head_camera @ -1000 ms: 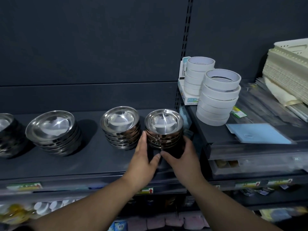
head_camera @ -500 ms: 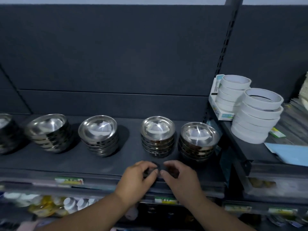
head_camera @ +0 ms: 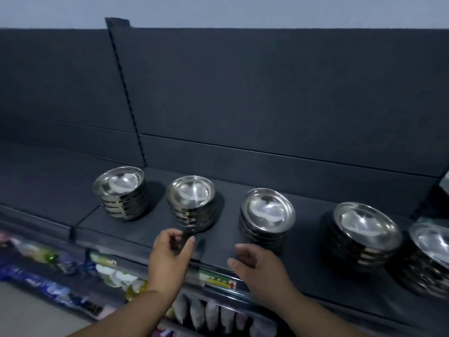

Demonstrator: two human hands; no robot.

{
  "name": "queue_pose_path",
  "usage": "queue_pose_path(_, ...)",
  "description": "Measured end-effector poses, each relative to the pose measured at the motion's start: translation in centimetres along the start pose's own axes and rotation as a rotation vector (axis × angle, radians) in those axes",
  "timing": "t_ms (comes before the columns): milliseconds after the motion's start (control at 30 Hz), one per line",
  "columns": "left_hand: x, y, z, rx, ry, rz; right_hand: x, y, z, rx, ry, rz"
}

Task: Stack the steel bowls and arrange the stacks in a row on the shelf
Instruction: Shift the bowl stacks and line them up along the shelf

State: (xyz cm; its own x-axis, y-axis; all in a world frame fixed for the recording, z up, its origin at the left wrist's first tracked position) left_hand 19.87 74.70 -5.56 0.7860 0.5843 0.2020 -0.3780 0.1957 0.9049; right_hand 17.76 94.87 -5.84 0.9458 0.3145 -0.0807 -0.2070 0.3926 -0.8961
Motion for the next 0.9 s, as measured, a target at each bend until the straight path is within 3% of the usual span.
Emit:
queue_pose_path(133,-5.4,-0.4,1.8,-0.065,-0.112,0.08,-3.5,-1.4,-4.6,-0.072,-0.037,-0.039)
queue_pose_path(367,-9.6,0.6,1.2,-0.014,-0.428,0.029,-9.0,-3.7,-7.3,-0.076,0.123,0.0)
queue_pose_path(733,-12.5,-0.2,3.3,0.022,-0.441,-0.069,-10.6,-4.3,-10.6,-0.082,0.195,0.001)
queue_pose_path(900,-12.9,-0.5,3.4,-0.07,-0.409,-0.077,-10.9,-4.3,-10.6,-0.084,0.177,-0.019)
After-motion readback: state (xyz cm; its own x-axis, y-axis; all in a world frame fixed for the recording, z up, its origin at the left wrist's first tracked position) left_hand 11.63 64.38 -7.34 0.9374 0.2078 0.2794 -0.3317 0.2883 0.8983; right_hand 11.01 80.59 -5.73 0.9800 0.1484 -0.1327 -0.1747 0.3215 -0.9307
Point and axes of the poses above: each hand's wrist, its own x-axis away from the middle knuckle, its own z-axis out of the back of the hand, y = z × x, the point moved 2 cm from there along -x, towards the middle knuckle, and after that the axes turned 15 degrees about z, right-handed, at the moved point
